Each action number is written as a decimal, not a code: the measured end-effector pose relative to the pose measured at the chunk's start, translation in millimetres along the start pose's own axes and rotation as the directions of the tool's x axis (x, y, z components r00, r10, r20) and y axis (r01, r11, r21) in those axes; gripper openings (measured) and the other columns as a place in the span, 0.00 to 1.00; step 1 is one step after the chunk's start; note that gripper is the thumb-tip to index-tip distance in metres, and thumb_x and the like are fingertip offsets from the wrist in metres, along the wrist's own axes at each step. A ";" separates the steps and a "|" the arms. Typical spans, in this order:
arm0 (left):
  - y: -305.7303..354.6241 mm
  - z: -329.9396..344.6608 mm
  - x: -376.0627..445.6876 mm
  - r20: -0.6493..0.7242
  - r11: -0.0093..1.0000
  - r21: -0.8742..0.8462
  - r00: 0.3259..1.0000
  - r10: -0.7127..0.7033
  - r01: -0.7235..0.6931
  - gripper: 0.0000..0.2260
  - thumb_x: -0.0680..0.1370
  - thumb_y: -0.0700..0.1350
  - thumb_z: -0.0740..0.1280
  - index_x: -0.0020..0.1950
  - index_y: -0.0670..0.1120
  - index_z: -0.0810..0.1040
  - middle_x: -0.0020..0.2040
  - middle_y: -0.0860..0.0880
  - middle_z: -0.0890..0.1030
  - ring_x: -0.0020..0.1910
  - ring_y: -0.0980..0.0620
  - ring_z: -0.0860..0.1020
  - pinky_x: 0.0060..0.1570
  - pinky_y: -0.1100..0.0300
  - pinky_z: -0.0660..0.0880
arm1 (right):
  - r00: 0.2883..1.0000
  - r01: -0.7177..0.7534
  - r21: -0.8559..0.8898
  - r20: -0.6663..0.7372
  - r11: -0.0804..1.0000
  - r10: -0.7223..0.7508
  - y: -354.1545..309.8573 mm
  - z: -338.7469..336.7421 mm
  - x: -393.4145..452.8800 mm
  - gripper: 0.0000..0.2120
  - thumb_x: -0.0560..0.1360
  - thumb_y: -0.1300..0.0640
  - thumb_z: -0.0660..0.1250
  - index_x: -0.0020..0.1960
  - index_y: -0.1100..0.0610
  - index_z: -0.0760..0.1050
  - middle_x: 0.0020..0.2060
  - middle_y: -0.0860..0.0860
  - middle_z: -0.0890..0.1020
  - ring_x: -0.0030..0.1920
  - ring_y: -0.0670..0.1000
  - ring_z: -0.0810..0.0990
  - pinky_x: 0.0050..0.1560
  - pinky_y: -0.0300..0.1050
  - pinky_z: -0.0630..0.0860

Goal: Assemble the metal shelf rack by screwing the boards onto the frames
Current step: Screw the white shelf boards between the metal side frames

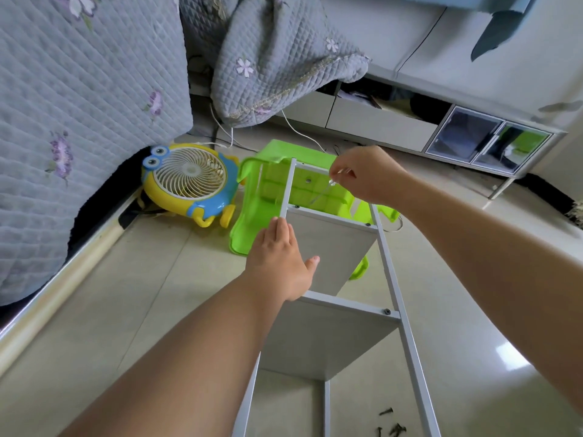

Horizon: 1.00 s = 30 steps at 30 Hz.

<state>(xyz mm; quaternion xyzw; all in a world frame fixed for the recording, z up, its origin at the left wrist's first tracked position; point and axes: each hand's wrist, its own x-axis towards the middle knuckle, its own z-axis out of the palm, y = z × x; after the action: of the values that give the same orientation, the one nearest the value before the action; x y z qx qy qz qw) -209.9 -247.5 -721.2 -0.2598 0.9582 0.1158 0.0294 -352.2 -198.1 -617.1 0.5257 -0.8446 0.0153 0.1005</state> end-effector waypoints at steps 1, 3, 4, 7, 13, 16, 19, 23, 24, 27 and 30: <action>-0.1 0.1 0.1 -0.002 1.000 -0.012 1.000 0.000 0.000 0.34 0.81 0.57 0.48 0.75 0.35 0.41 0.76 0.40 0.41 0.76 0.46 0.41 0.73 0.54 0.41 | 1.000 0.013 0.007 -0.025 1.000 -0.013 -3.3 3.1 1.3 0.11 0.76 0.59 0.59 0.53 0.57 0.79 0.50 0.55 0.81 0.52 0.56 0.77 0.52 0.48 0.74; -0.3 0.3 0.5 -0.010 0.999 -0.033 1.000 0.000 0.000 0.34 0.81 0.57 0.49 0.75 0.35 0.41 0.76 0.40 0.42 0.76 0.46 0.42 0.73 0.54 0.41 | 0.998 0.021 0.015 -0.057 1.000 -0.020 -7.6 7.1 4.3 0.11 0.77 0.59 0.59 0.53 0.58 0.79 0.50 0.56 0.81 0.52 0.57 0.77 0.51 0.46 0.73; -0.3 0.6 0.5 -0.015 0.999 -0.039 1.000 0.001 -0.001 0.34 0.81 0.57 0.49 0.75 0.35 0.42 0.76 0.40 0.42 0.76 0.46 0.42 0.73 0.54 0.42 | 0.998 0.026 0.015 -0.064 1.000 -0.025 -9.8 7.6 4.6 0.11 0.77 0.59 0.59 0.54 0.58 0.79 0.50 0.56 0.81 0.53 0.57 0.77 0.51 0.46 0.73; 0.0 1.9 1.0 -0.031 0.999 -0.046 1.000 0.003 -0.005 0.34 0.81 0.57 0.49 0.75 0.35 0.42 0.76 0.40 0.43 0.76 0.46 0.42 0.73 0.54 0.42 | 0.997 0.044 0.025 -0.061 0.999 -0.042 -15.0 6.8 4.8 0.11 0.77 0.60 0.59 0.54 0.59 0.79 0.50 0.57 0.81 0.53 0.57 0.76 0.52 0.48 0.73; 1.4 3.4 0.6 -0.036 0.998 -0.057 0.999 0.009 -0.011 0.34 0.81 0.57 0.49 0.75 0.35 0.42 0.76 0.40 0.43 0.76 0.45 0.42 0.73 0.53 0.42 | 0.998 0.057 -0.016 0.021 0.998 -0.056 -17.0 12.0 6.4 0.12 0.78 0.61 0.58 0.56 0.60 0.78 0.52 0.56 0.80 0.55 0.56 0.74 0.52 0.44 0.67; 0.7 3.4 0.0 -0.037 0.998 -0.061 0.999 0.011 -0.014 0.33 0.81 0.56 0.49 0.75 0.35 0.42 0.76 0.40 0.42 0.76 0.45 0.41 0.73 0.54 0.42 | 0.999 0.038 0.007 -0.012 0.999 -0.038 -15.0 12.3 6.3 0.12 0.78 0.61 0.59 0.55 0.60 0.78 0.51 0.57 0.81 0.54 0.56 0.75 0.52 0.45 0.68; 0.8 3.2 0.4 -0.031 0.998 -0.059 0.999 0.012 -0.014 0.32 0.81 0.56 0.49 0.75 0.35 0.42 0.76 0.40 0.42 0.76 0.45 0.41 0.73 0.53 0.42 | 0.999 0.035 0.008 -0.027 0.999 -0.035 -13.7 11.5 6.2 0.11 0.77 0.61 0.59 0.54 0.61 0.78 0.51 0.57 0.81 0.53 0.57 0.76 0.53 0.47 0.71; 1.3 4.3 0.7 -0.042 0.998 -0.069 0.999 0.006 -0.009 0.30 0.82 0.52 0.49 0.75 0.35 0.43 0.76 0.41 0.42 0.76 0.45 0.42 0.74 0.54 0.42 | 0.999 0.042 -0.011 0.001 0.999 -0.042 -13.1 12.2 6.6 0.12 0.77 0.62 0.58 0.55 0.61 0.78 0.51 0.57 0.81 0.54 0.57 0.75 0.54 0.47 0.71; 1.3 4.4 0.7 -0.044 0.998 -0.069 0.999 0.005 -0.008 0.30 0.82 0.51 0.49 0.75 0.35 0.43 0.76 0.41 0.42 0.76 0.46 0.42 0.74 0.54 0.42 | 0.999 0.045 -0.016 0.005 0.999 -0.044 -13.4 12.0 6.8 0.12 0.77 0.62 0.58 0.54 0.61 0.78 0.51 0.56 0.81 0.54 0.56 0.75 0.53 0.47 0.70; 1.6 4.6 0.6 -0.047 0.998 -0.069 0.999 0.002 -0.005 0.29 0.81 0.50 0.50 0.75 0.35 0.43 0.76 0.41 0.42 0.76 0.46 0.42 0.74 0.54 0.42 | 0.998 0.045 -0.031 0.033 0.998 -0.044 -14.7 11.2 8.5 0.12 0.77 0.62 0.58 0.54 0.60 0.78 0.51 0.56 0.80 0.54 0.56 0.75 0.52 0.46 0.70; 1.2 4.0 0.5 -0.036 0.998 -0.059 0.999 0.004 -0.006 0.29 0.82 0.50 0.49 0.75 0.35 0.42 0.76 0.40 0.42 0.76 0.46 0.41 0.74 0.54 0.42 | 0.994 0.014 -0.043 0.110 0.999 -0.009 -17.9 5.7 12.0 0.11 0.77 0.61 0.58 0.55 0.59 0.76 0.51 0.56 0.79 0.53 0.56 0.75 0.50 0.46 0.70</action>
<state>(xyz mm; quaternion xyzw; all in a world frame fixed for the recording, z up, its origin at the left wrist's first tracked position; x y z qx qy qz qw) -211.0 -245.8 -724.9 -0.2603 0.9554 0.1393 0.0043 -342.3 -217.5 -621.9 0.5284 -0.8458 -0.0326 0.0655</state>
